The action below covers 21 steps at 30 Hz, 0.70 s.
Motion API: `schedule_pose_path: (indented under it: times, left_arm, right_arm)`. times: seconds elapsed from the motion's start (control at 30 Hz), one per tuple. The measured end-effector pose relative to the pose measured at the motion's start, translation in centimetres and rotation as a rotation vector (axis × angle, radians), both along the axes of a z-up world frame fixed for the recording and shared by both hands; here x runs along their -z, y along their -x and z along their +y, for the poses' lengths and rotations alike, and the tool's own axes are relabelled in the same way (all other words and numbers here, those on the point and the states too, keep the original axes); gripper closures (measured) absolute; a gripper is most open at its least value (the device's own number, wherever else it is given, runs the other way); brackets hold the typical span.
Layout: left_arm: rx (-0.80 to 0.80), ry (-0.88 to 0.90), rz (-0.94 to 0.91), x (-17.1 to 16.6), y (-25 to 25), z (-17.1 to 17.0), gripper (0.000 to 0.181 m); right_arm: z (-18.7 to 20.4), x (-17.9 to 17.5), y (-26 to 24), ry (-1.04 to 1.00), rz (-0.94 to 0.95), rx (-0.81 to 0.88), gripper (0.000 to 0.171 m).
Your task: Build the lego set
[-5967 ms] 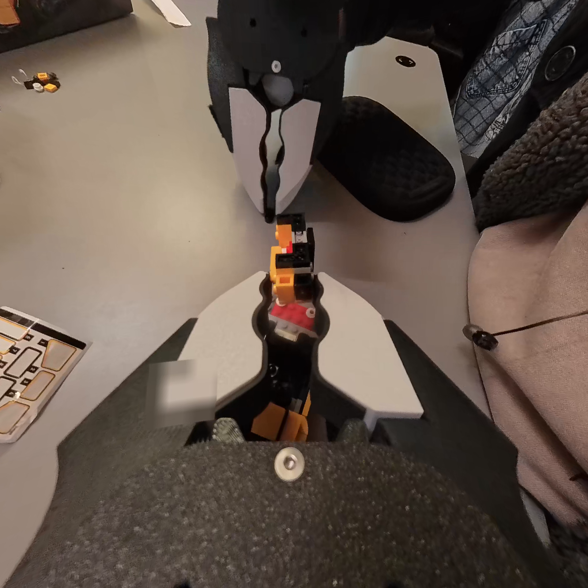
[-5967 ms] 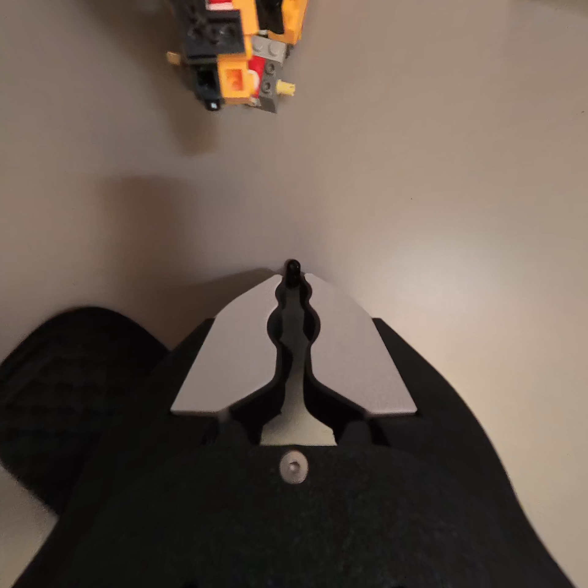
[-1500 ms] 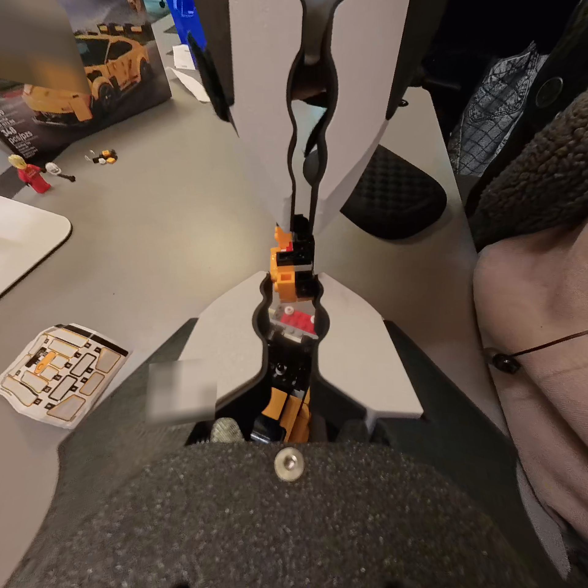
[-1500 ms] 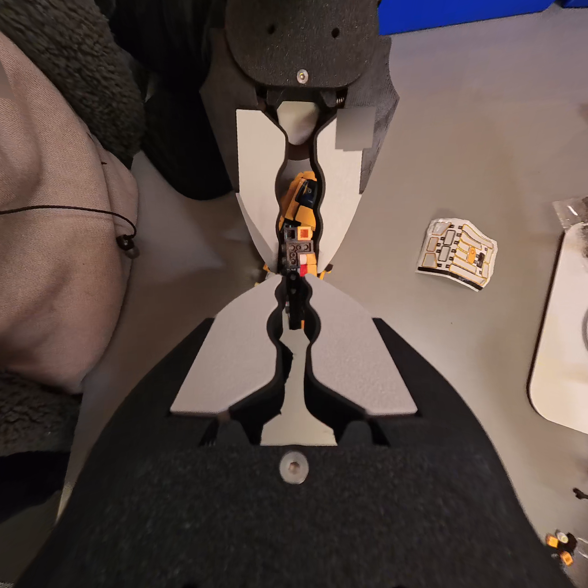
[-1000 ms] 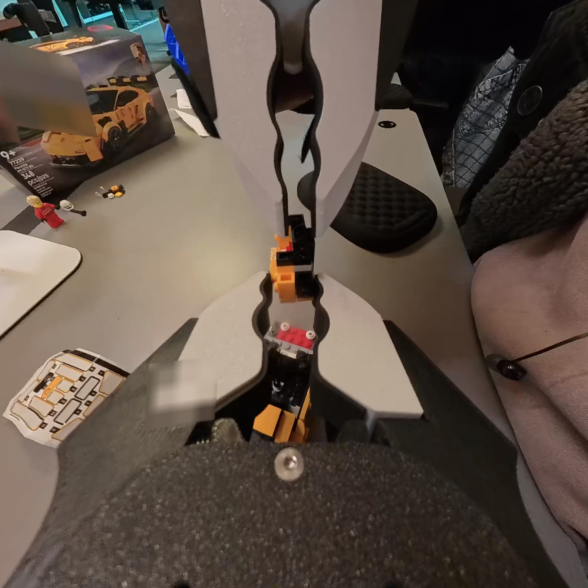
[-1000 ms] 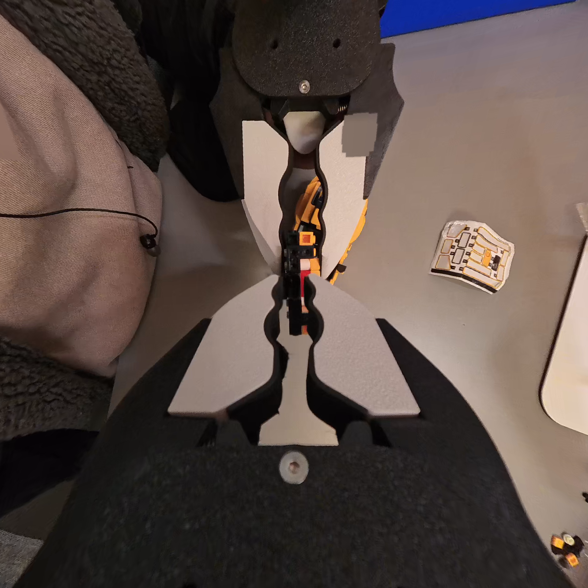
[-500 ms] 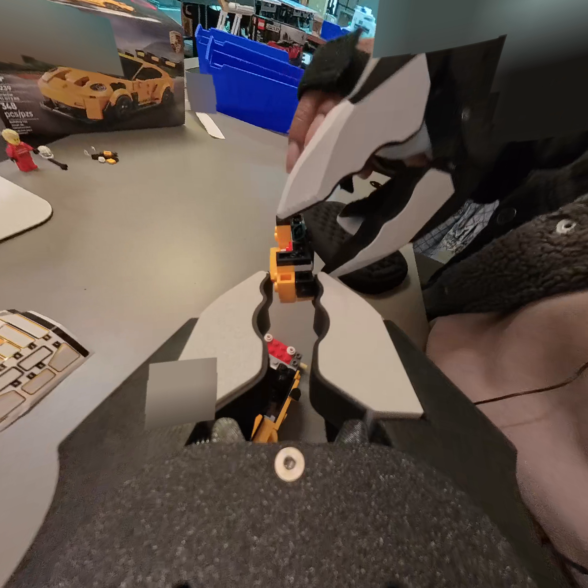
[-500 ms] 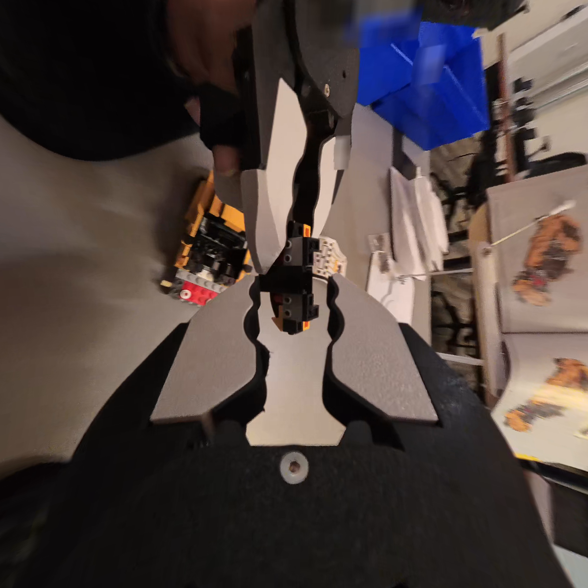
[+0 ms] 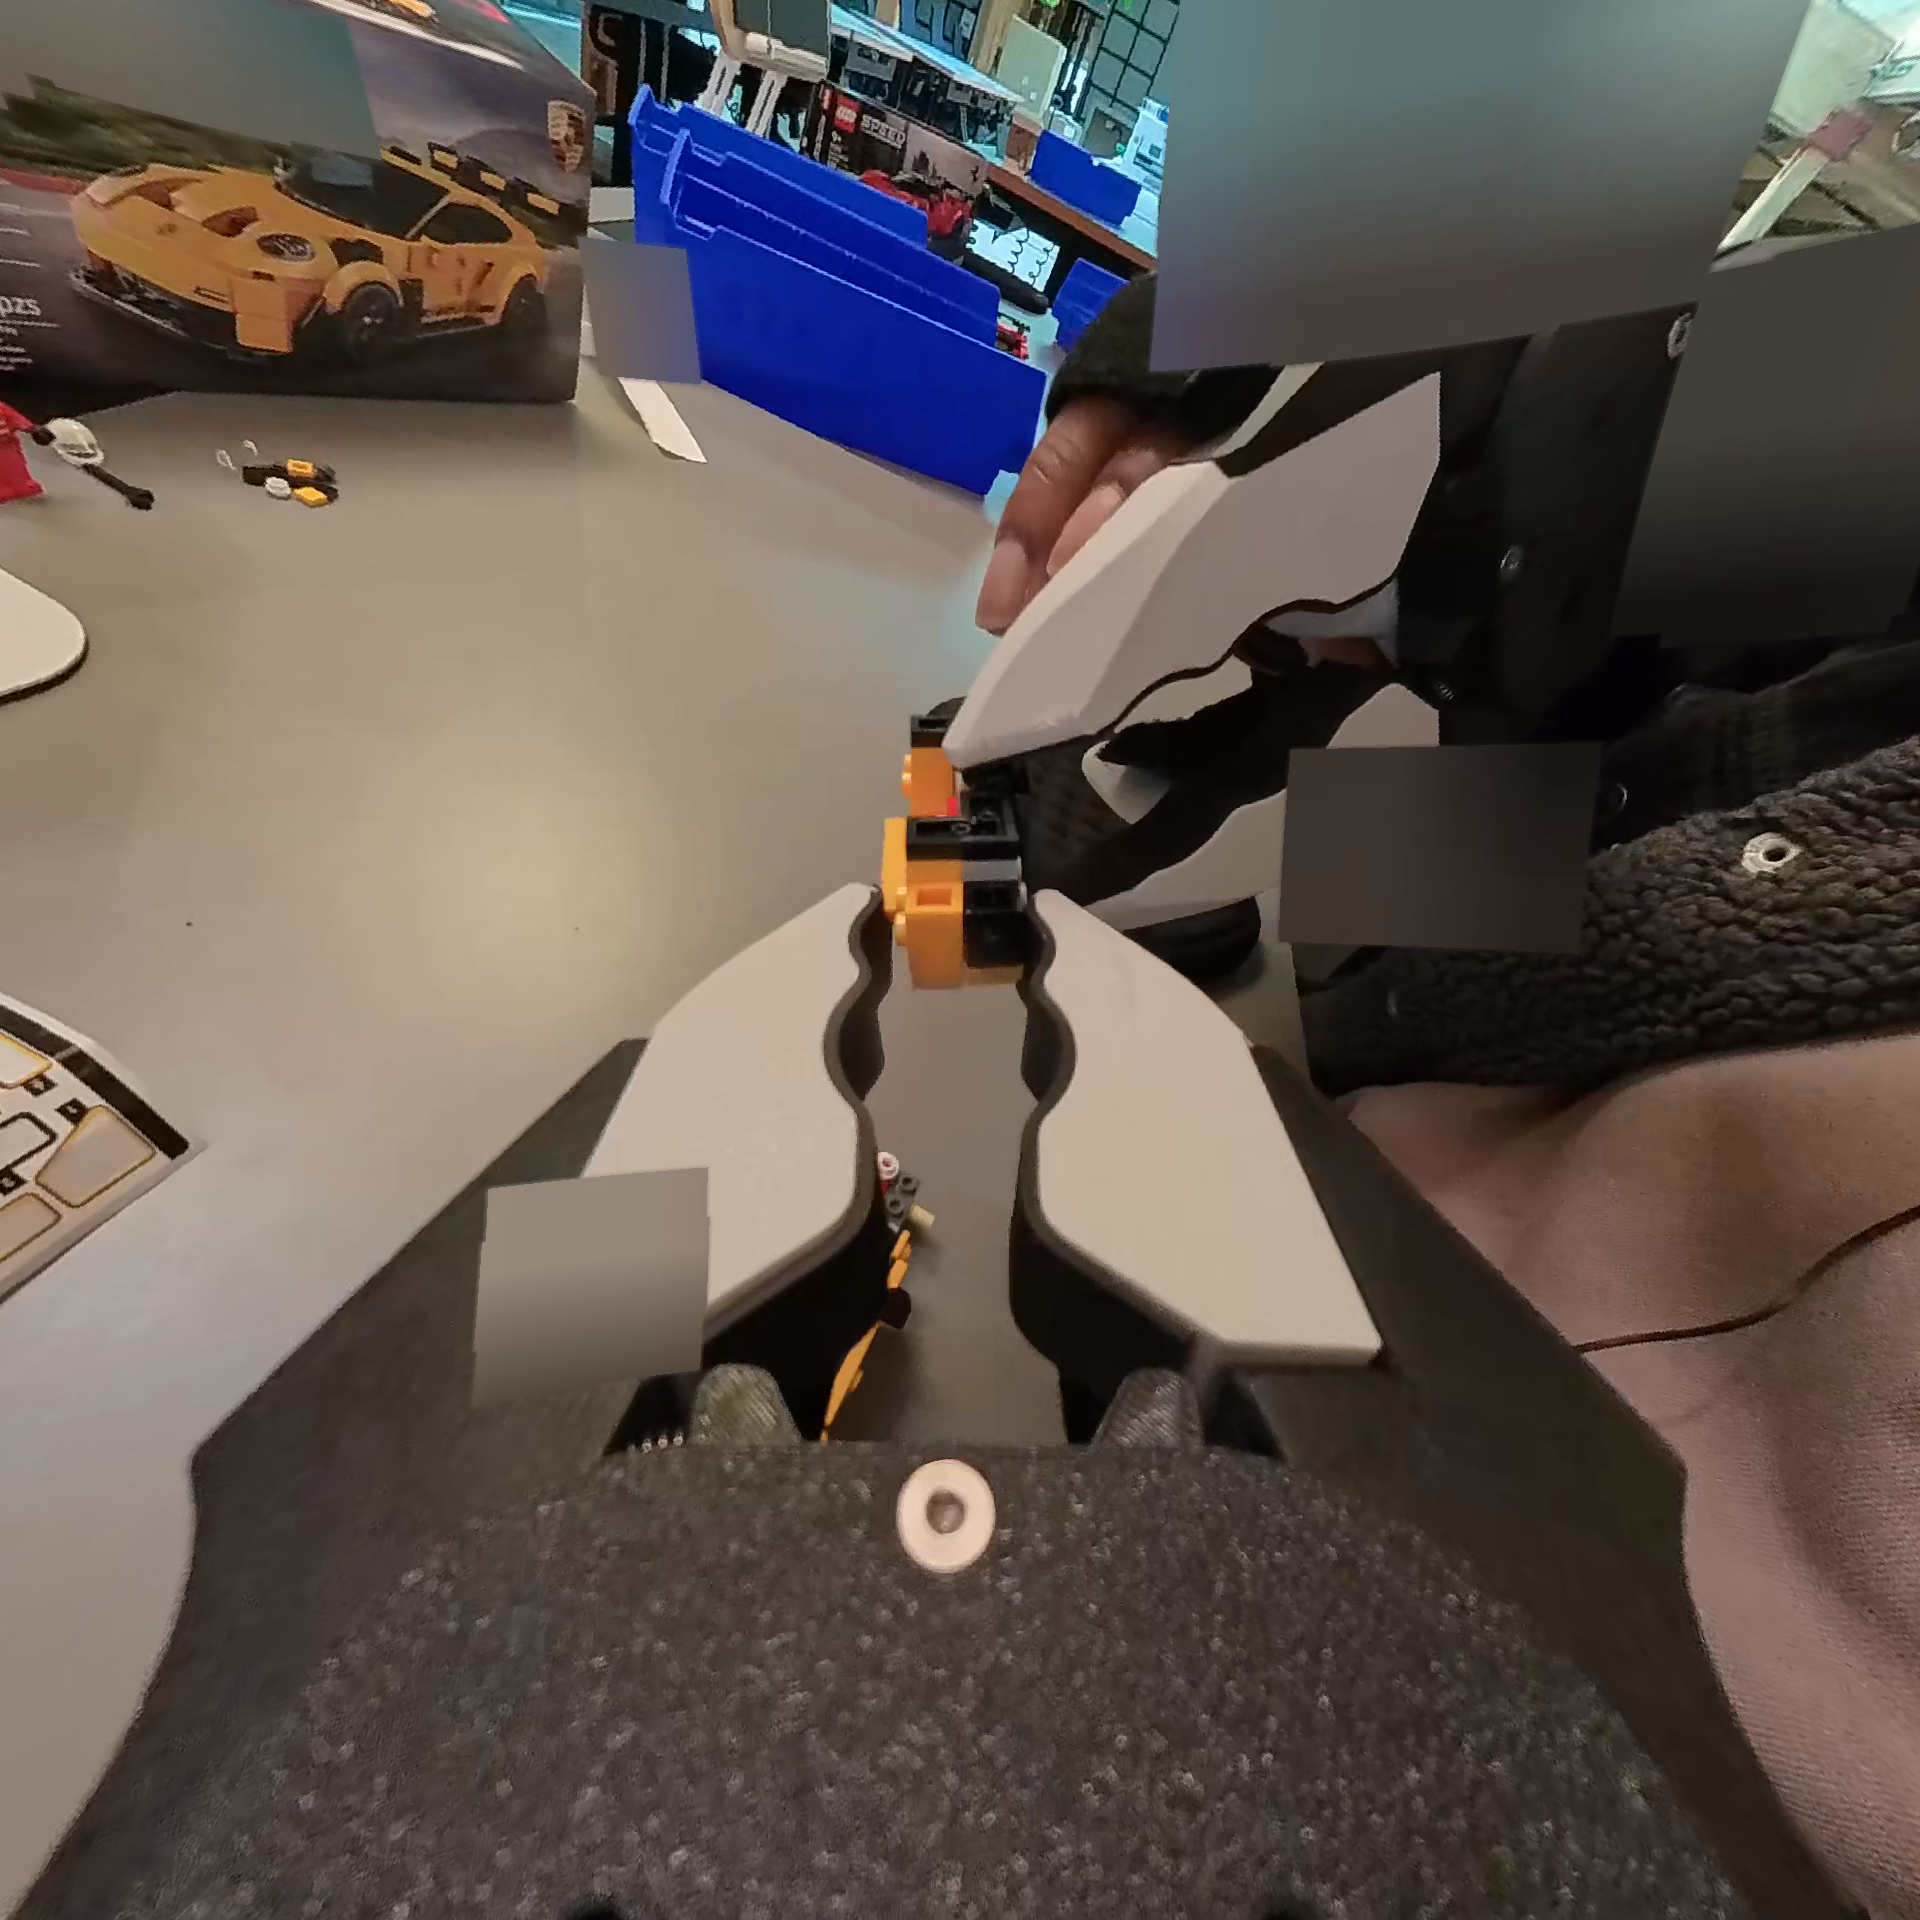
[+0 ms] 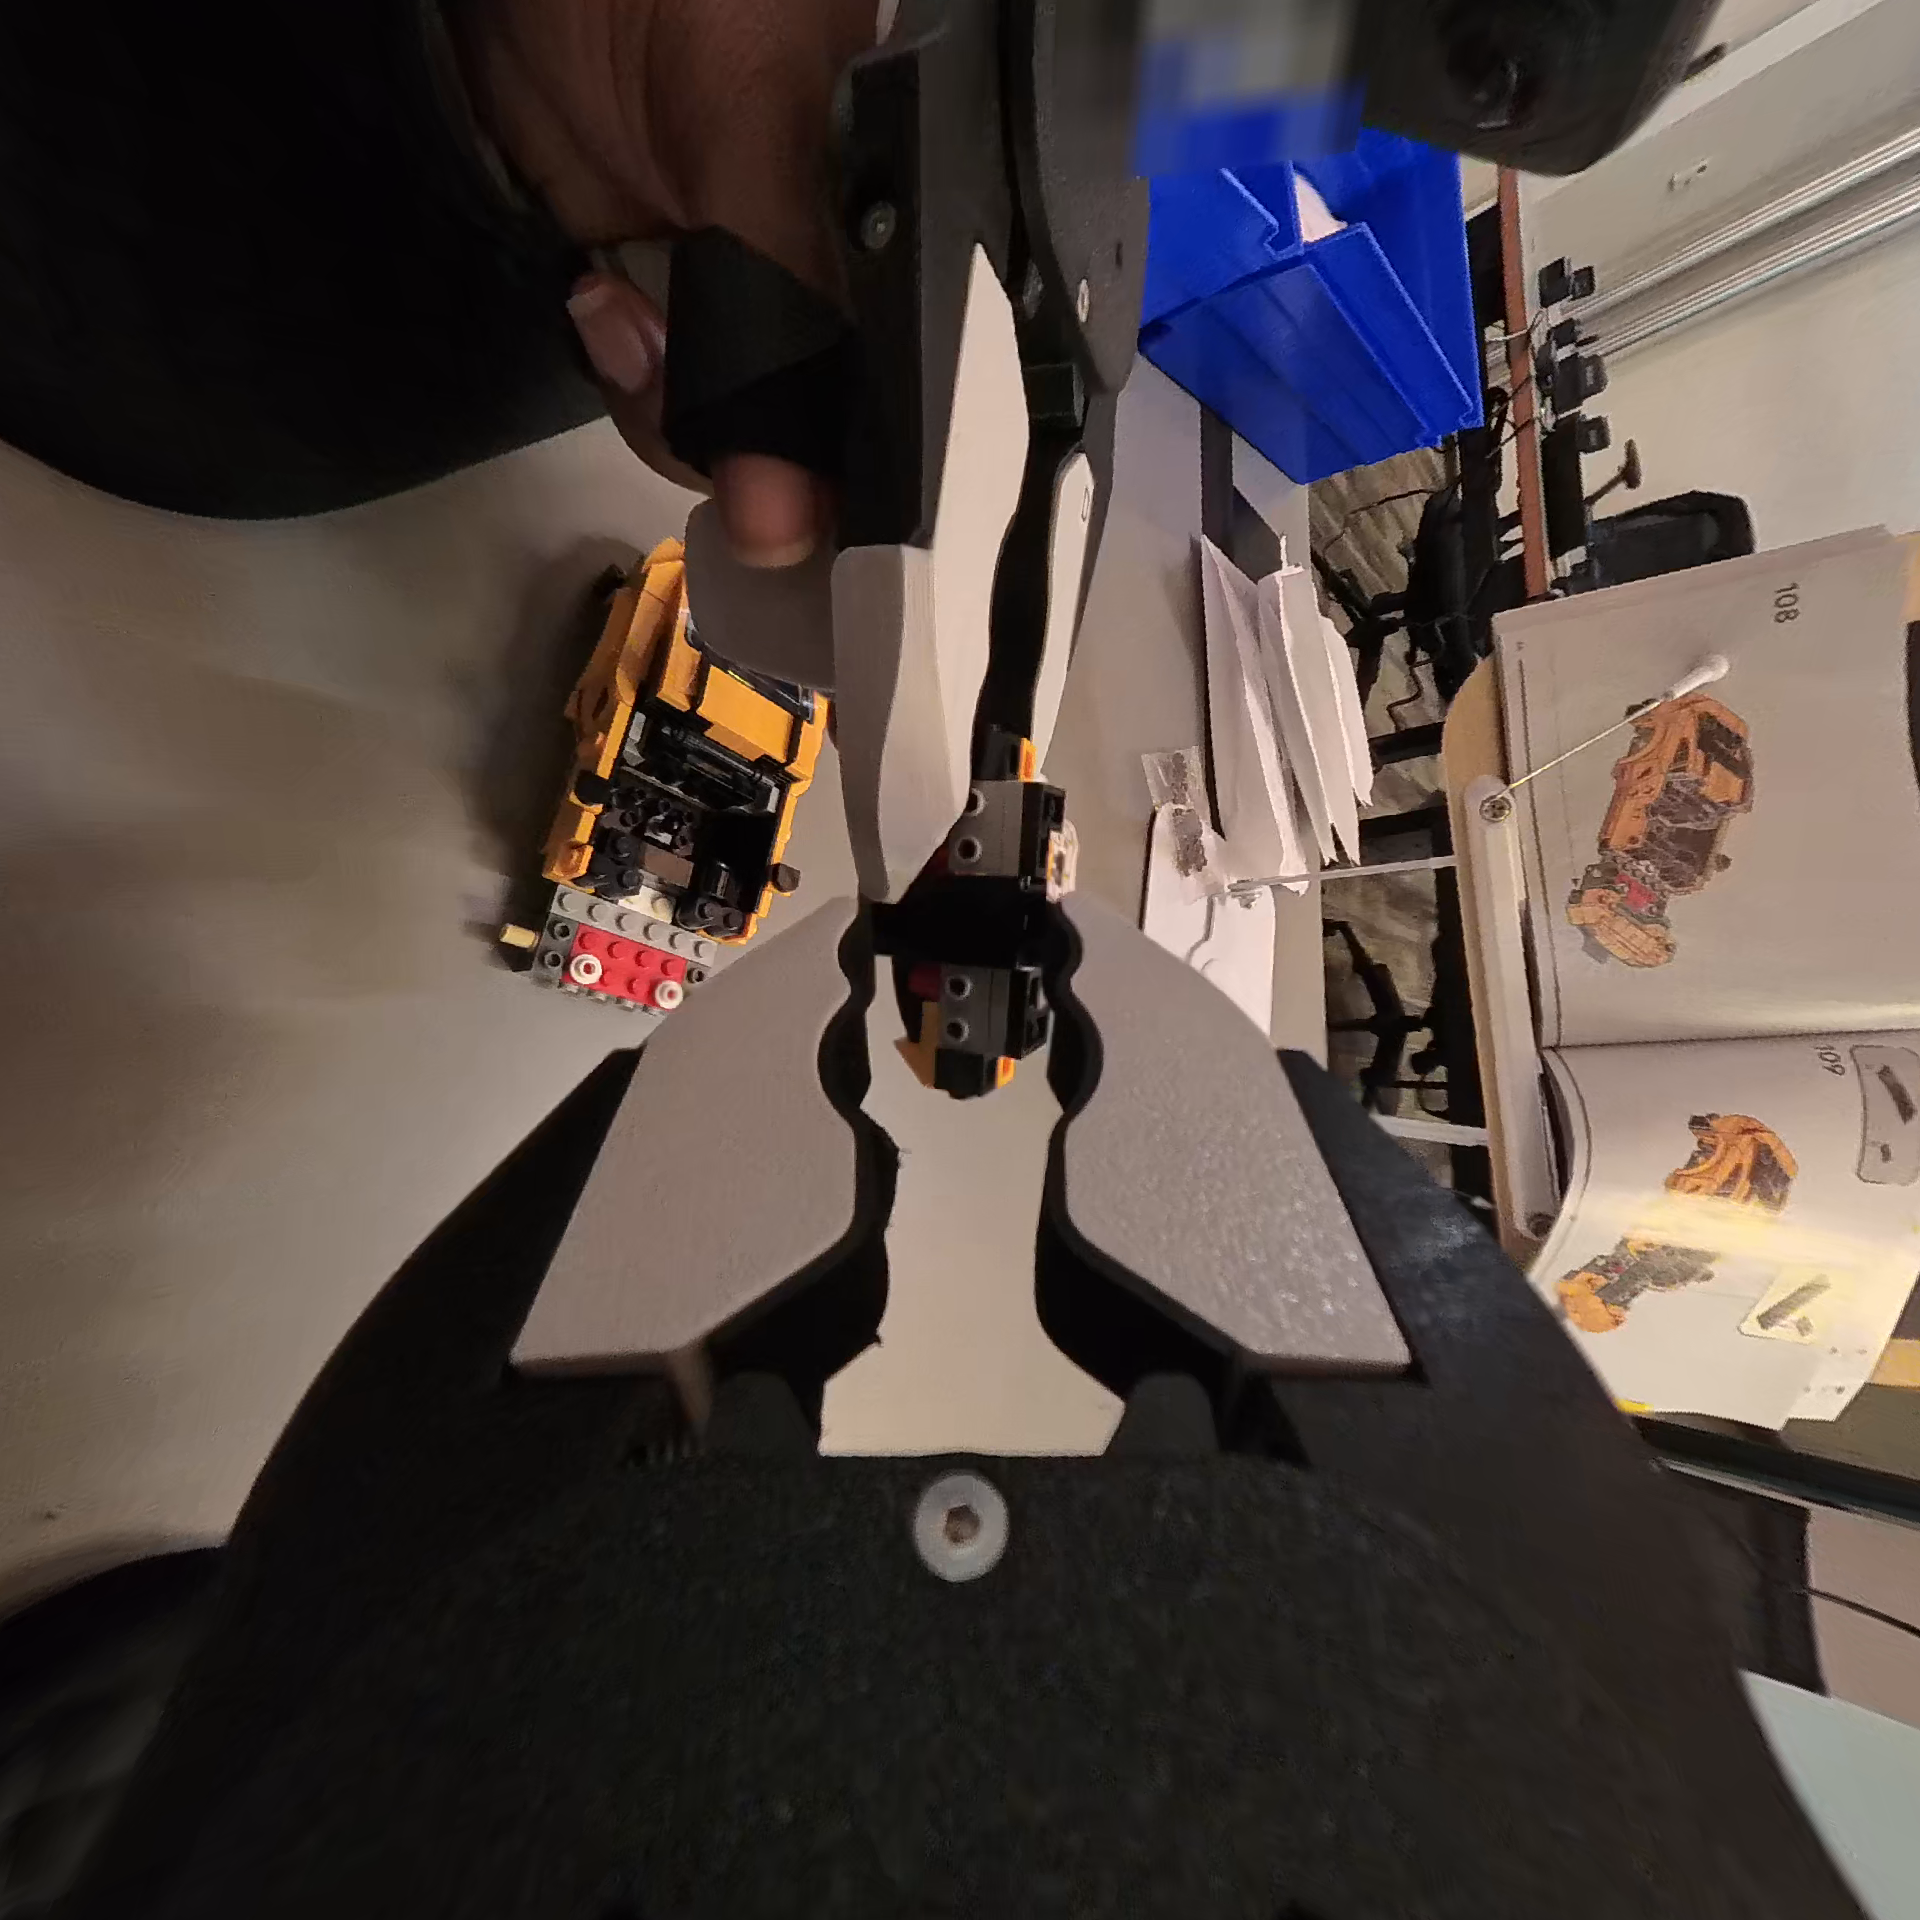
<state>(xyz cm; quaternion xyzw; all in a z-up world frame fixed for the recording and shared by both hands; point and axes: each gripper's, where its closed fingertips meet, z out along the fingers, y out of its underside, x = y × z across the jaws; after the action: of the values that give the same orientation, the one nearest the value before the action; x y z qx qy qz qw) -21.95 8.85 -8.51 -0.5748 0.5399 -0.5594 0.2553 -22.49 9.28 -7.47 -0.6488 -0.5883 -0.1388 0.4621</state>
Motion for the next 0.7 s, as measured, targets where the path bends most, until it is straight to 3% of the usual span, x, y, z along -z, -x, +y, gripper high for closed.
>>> schedule_pose_path:
  times: [0.7]
  left_arm:
    - [0.014, 0.067, -0.021, 0.16, -0.18, -0.16, 0.158]
  right_arm:
    - [0.18, 0.2, -0.34, 0.187, 0.149, 0.052, 0.14]
